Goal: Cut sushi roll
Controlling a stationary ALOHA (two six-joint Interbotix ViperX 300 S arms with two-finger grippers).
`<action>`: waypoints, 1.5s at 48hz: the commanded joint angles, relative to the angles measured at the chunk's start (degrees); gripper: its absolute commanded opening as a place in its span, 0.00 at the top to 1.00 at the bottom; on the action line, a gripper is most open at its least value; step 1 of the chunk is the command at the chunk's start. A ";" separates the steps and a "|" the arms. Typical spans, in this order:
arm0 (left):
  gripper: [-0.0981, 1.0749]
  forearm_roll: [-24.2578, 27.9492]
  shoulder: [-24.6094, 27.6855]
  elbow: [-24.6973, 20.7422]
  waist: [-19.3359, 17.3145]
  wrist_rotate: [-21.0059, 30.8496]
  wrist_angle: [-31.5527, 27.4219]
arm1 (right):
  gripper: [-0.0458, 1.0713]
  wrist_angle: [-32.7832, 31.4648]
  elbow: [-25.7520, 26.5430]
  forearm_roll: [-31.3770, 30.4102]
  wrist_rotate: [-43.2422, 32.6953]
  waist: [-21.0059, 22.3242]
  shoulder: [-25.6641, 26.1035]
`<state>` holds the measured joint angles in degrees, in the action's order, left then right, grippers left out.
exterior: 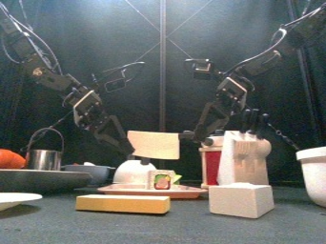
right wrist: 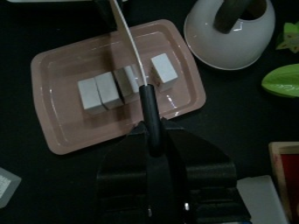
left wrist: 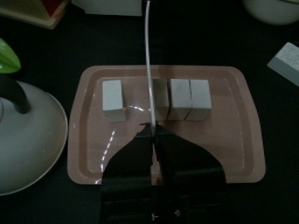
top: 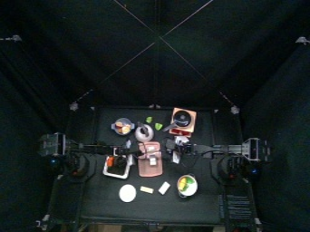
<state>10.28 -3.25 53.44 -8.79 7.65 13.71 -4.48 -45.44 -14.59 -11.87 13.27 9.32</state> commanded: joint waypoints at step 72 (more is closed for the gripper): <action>0.58 0.00 3.52 0.35 3.08 -0.09 -5.63 | 0.69 -2.90 -0.26 -2.02 -0.44 -1.41 -3.52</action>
<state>10.28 0.18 52.73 -6.15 7.65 9.67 -6.06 -45.62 -16.70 -11.95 10.72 5.01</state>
